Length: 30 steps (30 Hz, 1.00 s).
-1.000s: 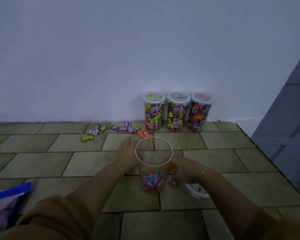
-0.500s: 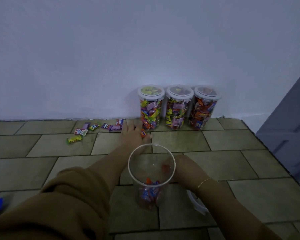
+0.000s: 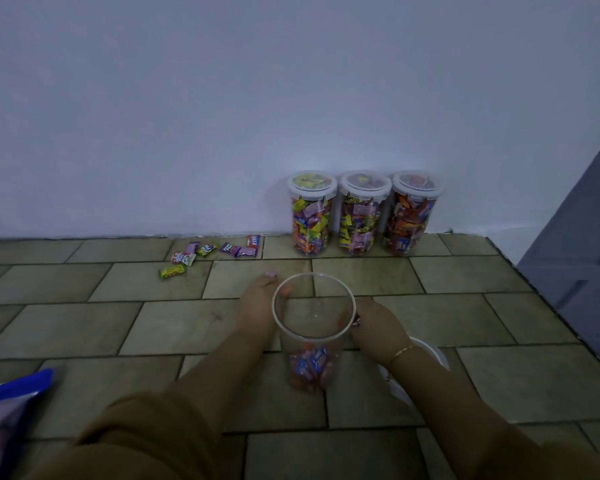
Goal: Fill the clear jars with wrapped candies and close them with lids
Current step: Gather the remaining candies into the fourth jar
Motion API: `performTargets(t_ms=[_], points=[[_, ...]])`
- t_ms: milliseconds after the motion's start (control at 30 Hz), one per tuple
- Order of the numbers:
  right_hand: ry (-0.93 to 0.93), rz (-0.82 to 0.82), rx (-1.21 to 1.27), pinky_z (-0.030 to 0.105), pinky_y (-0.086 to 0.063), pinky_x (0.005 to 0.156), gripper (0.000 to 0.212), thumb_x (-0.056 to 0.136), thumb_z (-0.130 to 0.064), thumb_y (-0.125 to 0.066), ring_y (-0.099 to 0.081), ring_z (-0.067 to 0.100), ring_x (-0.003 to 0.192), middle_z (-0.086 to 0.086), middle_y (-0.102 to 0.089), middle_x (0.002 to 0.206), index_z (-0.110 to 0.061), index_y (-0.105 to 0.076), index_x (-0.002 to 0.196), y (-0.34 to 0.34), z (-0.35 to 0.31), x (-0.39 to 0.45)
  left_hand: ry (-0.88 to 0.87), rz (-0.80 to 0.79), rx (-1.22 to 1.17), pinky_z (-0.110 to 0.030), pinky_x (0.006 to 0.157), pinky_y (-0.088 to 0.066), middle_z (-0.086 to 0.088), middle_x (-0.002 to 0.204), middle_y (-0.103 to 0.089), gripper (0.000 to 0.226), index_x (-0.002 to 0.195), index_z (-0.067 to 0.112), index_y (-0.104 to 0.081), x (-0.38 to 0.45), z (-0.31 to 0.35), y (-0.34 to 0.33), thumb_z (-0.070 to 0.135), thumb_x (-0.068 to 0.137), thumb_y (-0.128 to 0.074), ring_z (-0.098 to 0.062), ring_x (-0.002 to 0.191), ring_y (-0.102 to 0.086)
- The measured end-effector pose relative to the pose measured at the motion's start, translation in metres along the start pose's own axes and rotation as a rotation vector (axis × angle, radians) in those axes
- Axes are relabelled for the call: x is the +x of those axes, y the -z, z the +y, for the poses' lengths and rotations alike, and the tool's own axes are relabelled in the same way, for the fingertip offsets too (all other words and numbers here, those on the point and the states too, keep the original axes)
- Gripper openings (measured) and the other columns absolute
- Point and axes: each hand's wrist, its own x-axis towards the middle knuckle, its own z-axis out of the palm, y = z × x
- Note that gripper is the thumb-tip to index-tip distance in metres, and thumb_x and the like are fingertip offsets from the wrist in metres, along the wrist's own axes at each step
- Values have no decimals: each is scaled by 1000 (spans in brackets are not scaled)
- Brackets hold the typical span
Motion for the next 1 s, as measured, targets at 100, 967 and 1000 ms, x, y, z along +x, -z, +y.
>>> performTargets(t_ms=[100, 967, 1000], points=[[-14, 5, 36, 28, -43, 88, 22, 87, -12, -57, -56, 22, 103, 9, -64, 111, -9, -67, 107, 0, -7, -9, 24, 38, -100, -34, 97, -44, -16, 120, -63, 31, 116, 1, -65, -26, 3, 15, 5, 85, -63, -30, 114, -57], [280, 292, 292, 13, -29, 85, 47, 80, -37, -70, -42, 6, 102, 0, -49, 113, -18, -59, 122, 68, -93, -71, 116, 101, 143, -8, 88, -26, 2, 134, -55, 35, 124, 19, -63, -116, -13, 35, 12, 90, -58, -12, 121, -50], [272, 267, 310, 14, -29, 92, 58, 76, -41, -72, -38, 4, 106, 1, -47, 120, -19, -55, 127, 66, -92, -71, 124, 107, 138, -9, 88, -26, 2, 133, -56, 34, 123, 18, -64, -117, -12, 36, 12, 89, -59, -12, 120, -51]])
